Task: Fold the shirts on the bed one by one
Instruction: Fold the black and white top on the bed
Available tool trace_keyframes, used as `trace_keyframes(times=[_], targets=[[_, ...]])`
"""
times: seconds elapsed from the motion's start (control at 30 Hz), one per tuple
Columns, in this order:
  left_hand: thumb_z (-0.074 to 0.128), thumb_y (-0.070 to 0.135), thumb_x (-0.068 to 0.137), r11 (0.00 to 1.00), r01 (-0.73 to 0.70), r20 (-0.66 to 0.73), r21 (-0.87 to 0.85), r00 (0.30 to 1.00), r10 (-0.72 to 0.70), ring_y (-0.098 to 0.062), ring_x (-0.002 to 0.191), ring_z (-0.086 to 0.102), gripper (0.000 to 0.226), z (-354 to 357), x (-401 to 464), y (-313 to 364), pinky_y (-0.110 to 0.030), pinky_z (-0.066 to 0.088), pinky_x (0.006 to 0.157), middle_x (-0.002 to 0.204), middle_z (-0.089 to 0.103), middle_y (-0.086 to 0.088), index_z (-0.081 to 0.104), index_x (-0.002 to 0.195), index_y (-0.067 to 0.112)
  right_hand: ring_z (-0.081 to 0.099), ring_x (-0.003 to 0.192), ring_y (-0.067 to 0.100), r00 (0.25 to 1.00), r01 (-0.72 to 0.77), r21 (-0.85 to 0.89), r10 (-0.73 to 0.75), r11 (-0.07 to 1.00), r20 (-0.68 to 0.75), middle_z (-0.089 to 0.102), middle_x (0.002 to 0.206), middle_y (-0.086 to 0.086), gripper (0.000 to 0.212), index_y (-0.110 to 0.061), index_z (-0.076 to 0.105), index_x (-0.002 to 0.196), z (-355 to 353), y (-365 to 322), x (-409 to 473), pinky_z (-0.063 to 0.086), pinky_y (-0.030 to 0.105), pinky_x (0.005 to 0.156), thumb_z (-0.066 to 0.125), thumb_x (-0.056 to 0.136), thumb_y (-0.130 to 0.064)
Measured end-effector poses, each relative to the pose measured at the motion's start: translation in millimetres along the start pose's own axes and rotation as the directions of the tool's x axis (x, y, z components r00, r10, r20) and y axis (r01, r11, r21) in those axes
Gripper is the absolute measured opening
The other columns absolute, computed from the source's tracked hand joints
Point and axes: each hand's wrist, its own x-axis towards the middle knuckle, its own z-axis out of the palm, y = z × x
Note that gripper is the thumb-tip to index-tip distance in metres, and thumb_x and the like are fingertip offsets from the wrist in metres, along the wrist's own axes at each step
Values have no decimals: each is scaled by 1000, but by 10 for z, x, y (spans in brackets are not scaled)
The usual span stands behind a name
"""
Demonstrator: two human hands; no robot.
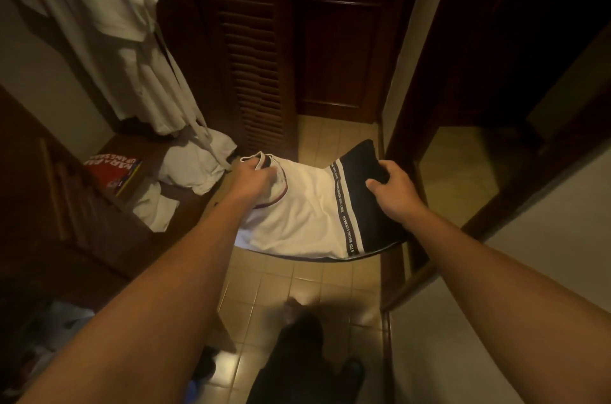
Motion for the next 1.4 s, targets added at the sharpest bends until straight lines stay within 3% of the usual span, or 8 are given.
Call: trace_keyframes(times=[0.1,0.23,0.3,0.53,0.83,1.03,1.17,1.4], targets=[[63,25,66,1000,18,-22,-8,1000,-18,-28,77,60,10,-1,627,83,-41,47,73,74,65,-6,69,73,20,56,90,8,999,6,-25,-5,1000,32,56,138,3,52,-26,38,151,202,-212,652,44,21,62,55,102,-20],[65,25,72,996,74,-65,-49,995,-77,-33,91,68,26,-219,1375,268,-49,55,89,92,73,-14,74,92,12,60,103,14,993,57,-94,-47,994,107,55,141,2,53,-26,38,152,518,-770,1482,54,27,75,56,102,-21],[66,16,77,996,71,-106,-60,991,-77,-31,88,65,26,-414,1684,397,-45,54,83,92,70,-15,73,99,3,60,117,22,987,91,-115,-74,989,142,52,144,3,53,-27,38,151,697,-1070,1854,56,40,92,57,101,-22],[61,7,82,985,145,-253,-98,953,-165,-22,60,42,6,-1220,2385,764,-31,33,58,71,49,-9,63,85,11,56,123,24,948,195,-124,-155,973,280,49,148,3,53,-28,36,152,1477,-1864,2782,52,39,94,54,103,-25],[59,-3,78,964,223,-428,-146,864,-264,-22,58,45,14,-1900,2971,799,-30,31,52,65,50,-8,58,72,10,49,136,27,817,349,-104,-248,931,521,48,151,0,56,-29,37,152,2512,-2567,3664,46,51,109,59,100,-30],[62,2,83,931,250,-581,-264,729,-361,-33,93,61,19,-2087,3252,770,-40,49,80,102,65,-16,67,100,7,47,138,27,682,425,-29,-298,905,668,47,151,2,56,-25,37,152,3055,-3002,4140,42,44,112,59,101,-27],[61,-1,89,889,227,-655,-397,609,-448,-23,104,51,49,-2102,3372,669,-31,39,86,125,57,-4,59,138,8,54,130,28,538,448,10,-279,894,796,52,146,1,61,-30,39,151,3382,-3294,4405,47,48,108,66,97,-23],[63,1,89,834,198,-731,-515,406,-548,-38,120,60,51,-2309,3437,433,-44,49,100,134,64,-12,61,139,11,61,114,27,325,508,42,-237,860,916,60,129,6,74,-24,40,152,4134,-3740,4436,52,33,91,66,89,4]])
